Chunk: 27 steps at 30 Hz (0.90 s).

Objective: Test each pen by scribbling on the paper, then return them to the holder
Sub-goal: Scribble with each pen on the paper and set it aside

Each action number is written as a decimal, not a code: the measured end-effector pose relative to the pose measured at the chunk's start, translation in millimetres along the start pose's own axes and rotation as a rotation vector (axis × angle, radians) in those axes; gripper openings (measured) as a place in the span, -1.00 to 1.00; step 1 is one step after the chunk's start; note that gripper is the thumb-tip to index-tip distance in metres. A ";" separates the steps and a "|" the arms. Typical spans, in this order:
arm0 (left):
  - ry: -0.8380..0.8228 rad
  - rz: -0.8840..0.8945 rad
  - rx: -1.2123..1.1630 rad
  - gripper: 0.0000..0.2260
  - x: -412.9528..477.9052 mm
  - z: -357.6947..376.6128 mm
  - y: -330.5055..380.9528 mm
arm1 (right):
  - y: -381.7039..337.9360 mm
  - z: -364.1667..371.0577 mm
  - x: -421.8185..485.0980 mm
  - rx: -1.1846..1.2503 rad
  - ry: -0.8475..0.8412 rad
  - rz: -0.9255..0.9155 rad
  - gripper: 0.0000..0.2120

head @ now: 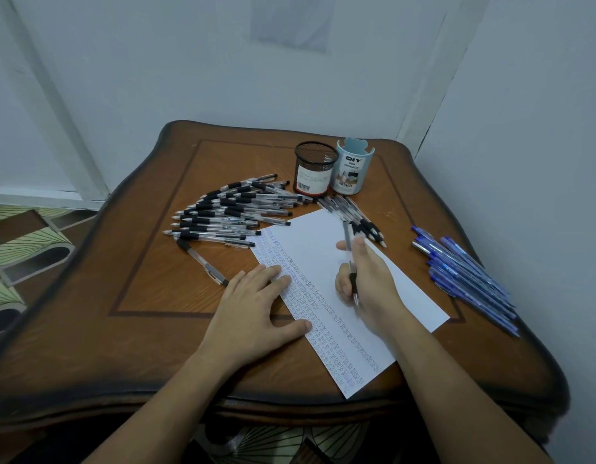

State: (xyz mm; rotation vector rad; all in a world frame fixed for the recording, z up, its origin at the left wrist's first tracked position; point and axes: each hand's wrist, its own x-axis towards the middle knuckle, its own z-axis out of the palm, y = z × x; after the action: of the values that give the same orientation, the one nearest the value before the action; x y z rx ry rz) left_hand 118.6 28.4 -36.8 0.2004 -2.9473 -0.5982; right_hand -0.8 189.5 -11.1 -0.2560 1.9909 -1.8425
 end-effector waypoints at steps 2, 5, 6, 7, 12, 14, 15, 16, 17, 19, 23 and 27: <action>0.006 0.004 -0.015 -0.09 -0.4 0.1 -0.1 | -1.8 -0.1 0.9 -0.054 -0.029 -0.010 -0.61; 0.016 0.008 -0.026 -0.09 -0.9 0.0 0.1 | -6.2 -0.9 2.2 -0.054 -0.060 -0.006 -0.66; 0.016 0.008 -0.021 -0.09 -0.9 -0.2 0.2 | -7.4 -1.3 2.8 -0.030 -0.072 -0.002 -0.67; 0.014 0.008 -0.014 -0.09 -0.9 -0.4 0.6 | -7.8 -2.1 4.2 -0.013 -0.082 0.001 -0.68; -0.001 0.005 0.002 -0.07 -1.0 -1.8 1.0 | -13.8 -4.5 7.5 -0.049 -0.098 -0.025 -0.69; -0.004 0.001 0.013 -0.07 -0.6 -2.1 0.9 | -17.4 -3.4 7.6 -0.064 -0.116 -0.034 -0.69; -0.005 -0.002 0.021 -0.07 -0.6 -1.8 1.0 | -18.9 -2.7 8.2 -0.063 -0.129 -0.035 -0.69; -0.007 -0.005 0.032 -0.07 -0.4 -2.1 1.1 | -20.9 -2.3 9.4 -0.064 -0.142 -0.036 -0.70; -0.011 -0.005 0.041 -0.06 -0.4 -2.2 1.3 | -23.4 -2.1 11.7 -0.074 -0.151 -0.039 -0.71; -0.023 -0.007 0.042 -0.07 -0.5 -2.4 1.5 | -29.8 -3.5 19.6 -0.138 -0.144 -0.041 -0.75; -0.030 -0.005 0.029 -0.10 -0.3 -2.0 0.6 | -42.7 -15.7 52.9 -0.350 -0.048 -0.082 -0.70; -0.032 0.004 0.013 -0.16 -0.8 -2.0 -0.3 | -54.4 -33.7 90.1 -0.718 0.122 -0.282 -0.59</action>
State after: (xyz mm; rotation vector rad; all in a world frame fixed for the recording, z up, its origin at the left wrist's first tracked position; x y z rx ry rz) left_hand 119.7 27.5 -35.2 0.1880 -2.9828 -0.5873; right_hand -103.5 177.7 28.0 -0.6681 2.7579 -1.2225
